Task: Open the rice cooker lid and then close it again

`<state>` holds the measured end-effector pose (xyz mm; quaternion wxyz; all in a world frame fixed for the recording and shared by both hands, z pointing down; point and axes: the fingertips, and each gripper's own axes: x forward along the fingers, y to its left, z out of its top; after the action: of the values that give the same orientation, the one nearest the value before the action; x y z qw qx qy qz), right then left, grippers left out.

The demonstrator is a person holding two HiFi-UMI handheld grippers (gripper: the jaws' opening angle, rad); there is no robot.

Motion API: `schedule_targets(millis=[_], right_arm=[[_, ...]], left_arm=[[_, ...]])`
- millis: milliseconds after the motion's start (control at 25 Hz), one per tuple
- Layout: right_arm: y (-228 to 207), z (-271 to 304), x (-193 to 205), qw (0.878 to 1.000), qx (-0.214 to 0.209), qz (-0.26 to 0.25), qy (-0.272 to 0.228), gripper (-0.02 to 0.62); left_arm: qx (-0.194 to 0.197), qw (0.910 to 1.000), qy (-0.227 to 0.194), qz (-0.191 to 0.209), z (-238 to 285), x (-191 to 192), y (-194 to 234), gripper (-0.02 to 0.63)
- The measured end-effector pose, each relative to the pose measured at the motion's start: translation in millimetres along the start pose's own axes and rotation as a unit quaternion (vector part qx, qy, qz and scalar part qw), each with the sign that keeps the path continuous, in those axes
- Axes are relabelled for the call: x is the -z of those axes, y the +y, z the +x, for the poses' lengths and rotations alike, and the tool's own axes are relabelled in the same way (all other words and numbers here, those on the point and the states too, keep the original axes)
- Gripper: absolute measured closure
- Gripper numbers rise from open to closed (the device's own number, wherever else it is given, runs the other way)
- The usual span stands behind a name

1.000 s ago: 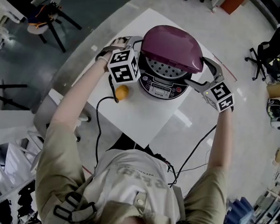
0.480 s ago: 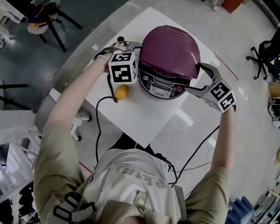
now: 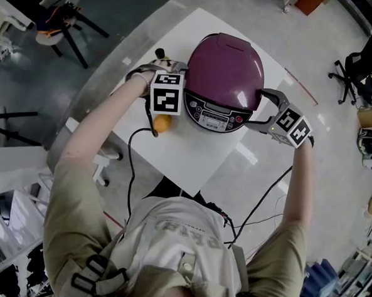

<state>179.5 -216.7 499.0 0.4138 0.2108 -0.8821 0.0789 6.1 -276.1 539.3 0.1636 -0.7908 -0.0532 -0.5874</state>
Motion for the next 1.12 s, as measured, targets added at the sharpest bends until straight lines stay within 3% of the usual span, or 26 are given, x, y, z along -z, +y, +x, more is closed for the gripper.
schedule_targets(millis=[520, 720, 840, 1040, 1120], right_arm=[[6.1, 8.6, 6.7, 0.999, -0.026, 0.003, 0.024, 0.133], [9.8, 15.0, 14.6, 0.996, -0.032, -0.019, 0.086, 0.118], [8.7, 16.6, 15.2, 0.995, -0.031, -0.017, 0.098, 0.118], [10.6, 16.2, 16.5, 0.994, -0.040, -0.014, 0.103, 0.118], [8.6, 14.6, 10.2, 0.996, -0.035, 0.002, 0.083, 0.118]], left_arm=[[0.028, 0.9986, 0.035, 0.028, 9.1, 8.3, -7.1, 0.026], [0.038, 0.9921, 0.098, 0.069, 15.1, 18.2, -8.9, 0.012], [0.046, 0.9881, 0.123, 0.081, 15.2, 21.3, -6.8, 0.012], [0.055, 0.9923, 0.093, 0.059, 14.7, 16.5, -6.8, 0.014], [0.046, 0.9956, 0.073, 0.038, 11.7, 14.8, -3.4, 0.014]])
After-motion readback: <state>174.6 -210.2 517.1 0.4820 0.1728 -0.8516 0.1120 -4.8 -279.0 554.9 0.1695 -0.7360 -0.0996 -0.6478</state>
